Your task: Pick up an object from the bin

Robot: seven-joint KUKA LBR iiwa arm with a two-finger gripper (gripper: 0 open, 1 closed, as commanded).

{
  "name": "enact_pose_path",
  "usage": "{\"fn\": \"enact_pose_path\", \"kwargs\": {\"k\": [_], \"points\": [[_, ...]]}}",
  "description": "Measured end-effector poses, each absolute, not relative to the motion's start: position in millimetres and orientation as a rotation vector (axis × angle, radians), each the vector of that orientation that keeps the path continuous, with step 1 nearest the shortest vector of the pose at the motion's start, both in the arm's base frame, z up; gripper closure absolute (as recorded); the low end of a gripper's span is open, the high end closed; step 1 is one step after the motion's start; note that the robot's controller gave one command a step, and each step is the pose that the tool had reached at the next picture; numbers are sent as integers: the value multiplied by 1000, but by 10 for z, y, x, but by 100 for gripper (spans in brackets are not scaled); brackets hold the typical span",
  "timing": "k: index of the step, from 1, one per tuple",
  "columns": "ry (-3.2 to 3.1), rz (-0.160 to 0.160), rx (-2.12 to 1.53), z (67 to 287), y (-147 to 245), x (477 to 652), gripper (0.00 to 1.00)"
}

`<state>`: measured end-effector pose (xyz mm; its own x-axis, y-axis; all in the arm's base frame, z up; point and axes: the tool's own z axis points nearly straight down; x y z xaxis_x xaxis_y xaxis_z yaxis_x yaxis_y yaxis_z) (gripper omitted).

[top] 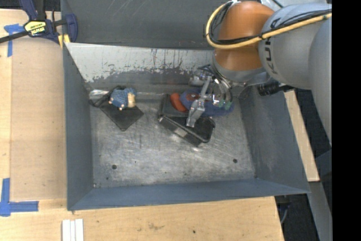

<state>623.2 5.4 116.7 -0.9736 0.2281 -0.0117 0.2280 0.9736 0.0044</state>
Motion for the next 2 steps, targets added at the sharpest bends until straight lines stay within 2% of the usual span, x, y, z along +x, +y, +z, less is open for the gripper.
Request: {"fn": "enact_pose_path", "kwargs": {"k": [1,2], "points": [[3103,3,467,1277,396,5988,0],[3095,7,491,945,351,6016,0]]}}
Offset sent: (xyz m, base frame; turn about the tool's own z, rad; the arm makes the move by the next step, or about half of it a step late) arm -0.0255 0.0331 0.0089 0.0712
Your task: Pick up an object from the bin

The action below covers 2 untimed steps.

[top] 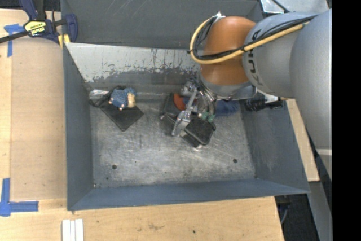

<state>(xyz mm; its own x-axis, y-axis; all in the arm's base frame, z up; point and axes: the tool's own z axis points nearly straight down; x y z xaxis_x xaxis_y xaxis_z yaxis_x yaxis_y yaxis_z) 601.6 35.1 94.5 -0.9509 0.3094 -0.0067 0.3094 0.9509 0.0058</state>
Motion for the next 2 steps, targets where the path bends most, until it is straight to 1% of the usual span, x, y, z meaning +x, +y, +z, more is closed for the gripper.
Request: {"fn": "enact_pose_path", "kwargs": {"k": [1,2], "points": [[3022,19,785,835,448,5860,0],[3024,21,785,827,458,5854,100]]}}
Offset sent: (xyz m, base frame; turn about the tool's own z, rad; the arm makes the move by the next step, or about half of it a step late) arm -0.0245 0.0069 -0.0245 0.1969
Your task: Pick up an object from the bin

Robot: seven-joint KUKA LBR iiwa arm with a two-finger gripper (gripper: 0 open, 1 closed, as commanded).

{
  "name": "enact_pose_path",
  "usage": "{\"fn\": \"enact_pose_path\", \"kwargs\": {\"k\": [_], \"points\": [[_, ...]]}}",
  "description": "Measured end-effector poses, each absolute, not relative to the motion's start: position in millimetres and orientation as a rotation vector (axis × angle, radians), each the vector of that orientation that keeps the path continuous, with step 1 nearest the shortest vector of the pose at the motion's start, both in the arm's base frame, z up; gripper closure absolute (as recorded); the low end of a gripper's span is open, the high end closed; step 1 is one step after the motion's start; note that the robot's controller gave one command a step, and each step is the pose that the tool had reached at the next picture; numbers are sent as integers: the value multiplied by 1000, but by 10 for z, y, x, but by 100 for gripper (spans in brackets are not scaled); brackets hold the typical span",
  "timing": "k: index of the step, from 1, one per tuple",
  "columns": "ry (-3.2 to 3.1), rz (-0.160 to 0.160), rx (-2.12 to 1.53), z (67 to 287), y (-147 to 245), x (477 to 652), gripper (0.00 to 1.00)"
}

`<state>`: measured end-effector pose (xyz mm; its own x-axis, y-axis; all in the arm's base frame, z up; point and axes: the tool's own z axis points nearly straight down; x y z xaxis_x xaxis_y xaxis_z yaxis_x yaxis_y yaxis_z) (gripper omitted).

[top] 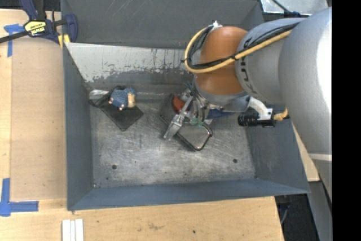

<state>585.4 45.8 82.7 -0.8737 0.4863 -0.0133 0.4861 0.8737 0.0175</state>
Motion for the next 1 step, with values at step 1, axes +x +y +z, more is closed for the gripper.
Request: {"fn": "enact_pose_path", "kwargs": {"k": [1], "points": [[3046,1,756,2285,443,5905,100]]}}
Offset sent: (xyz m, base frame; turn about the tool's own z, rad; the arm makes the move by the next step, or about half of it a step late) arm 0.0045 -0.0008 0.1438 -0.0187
